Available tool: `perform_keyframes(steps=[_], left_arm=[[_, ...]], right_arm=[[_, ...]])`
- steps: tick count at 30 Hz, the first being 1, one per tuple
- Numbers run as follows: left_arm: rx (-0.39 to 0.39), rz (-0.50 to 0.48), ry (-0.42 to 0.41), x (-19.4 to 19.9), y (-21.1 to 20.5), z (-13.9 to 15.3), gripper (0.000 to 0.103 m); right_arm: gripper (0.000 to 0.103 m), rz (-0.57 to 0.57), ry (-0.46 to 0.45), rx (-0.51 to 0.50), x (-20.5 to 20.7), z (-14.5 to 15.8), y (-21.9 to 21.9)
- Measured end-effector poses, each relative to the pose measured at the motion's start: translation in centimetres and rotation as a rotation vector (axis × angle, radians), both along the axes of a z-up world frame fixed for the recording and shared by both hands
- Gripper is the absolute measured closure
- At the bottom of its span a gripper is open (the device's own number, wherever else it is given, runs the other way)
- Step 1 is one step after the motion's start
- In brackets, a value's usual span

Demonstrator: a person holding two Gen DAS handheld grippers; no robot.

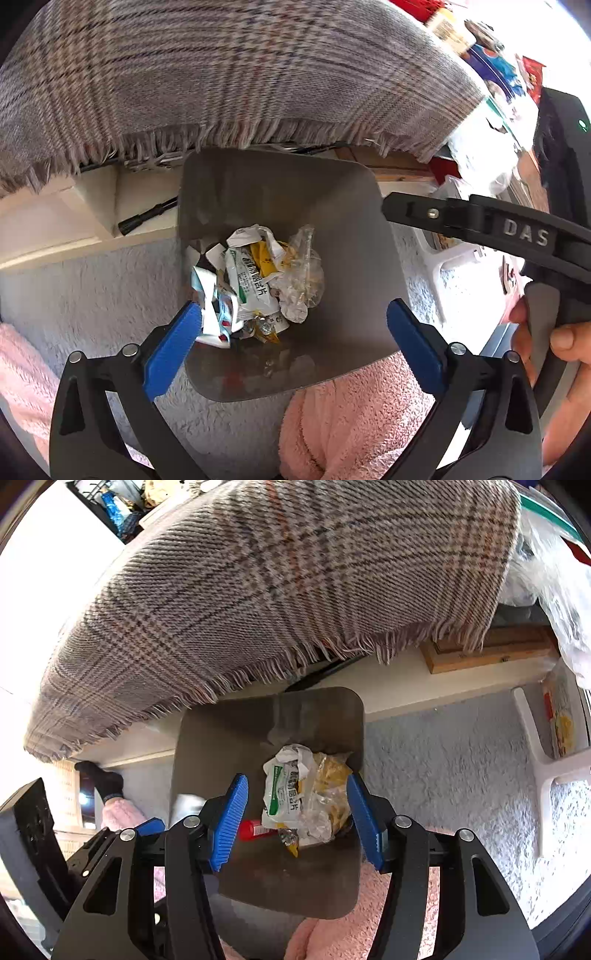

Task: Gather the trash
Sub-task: 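Lower both held items into the bin and open both tools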

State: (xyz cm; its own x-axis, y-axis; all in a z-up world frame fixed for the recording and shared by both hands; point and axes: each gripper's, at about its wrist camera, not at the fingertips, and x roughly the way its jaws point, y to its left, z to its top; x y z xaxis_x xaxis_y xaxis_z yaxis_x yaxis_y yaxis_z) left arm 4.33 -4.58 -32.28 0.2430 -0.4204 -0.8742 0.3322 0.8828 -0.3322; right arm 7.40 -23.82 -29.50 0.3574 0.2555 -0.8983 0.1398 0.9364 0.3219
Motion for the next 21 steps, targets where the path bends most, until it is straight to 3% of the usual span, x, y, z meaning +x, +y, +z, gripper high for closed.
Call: perform_keyframes(steps=[10, 15, 18, 21], left_arm=[[0.011, -0.014, -0.035, 0.6, -0.5, 2.1, 0.008], [0.011, 0.013, -0.086, 2.6, 0.1, 5.5, 0.008], [0.013, 0.044, -0.118, 4.3, 0.9, 8.1, 0.008], [0.011, 0.091, -0.128, 6.6, 1.8, 10.3, 0.008]], right_arm=[[0.044, -0.014, -0.013, 0.005, 0.5, 1.2, -0.8], [0.038, -0.033, -0.079, -0.004, 1.5, 4.8, -2.3], [0.027, -0.043, -0.144, -0.018, 2.5, 8.1, -3.2], [0.027, -0.042, -0.204, -0.026, 4.1, 11.2, -3.8]])
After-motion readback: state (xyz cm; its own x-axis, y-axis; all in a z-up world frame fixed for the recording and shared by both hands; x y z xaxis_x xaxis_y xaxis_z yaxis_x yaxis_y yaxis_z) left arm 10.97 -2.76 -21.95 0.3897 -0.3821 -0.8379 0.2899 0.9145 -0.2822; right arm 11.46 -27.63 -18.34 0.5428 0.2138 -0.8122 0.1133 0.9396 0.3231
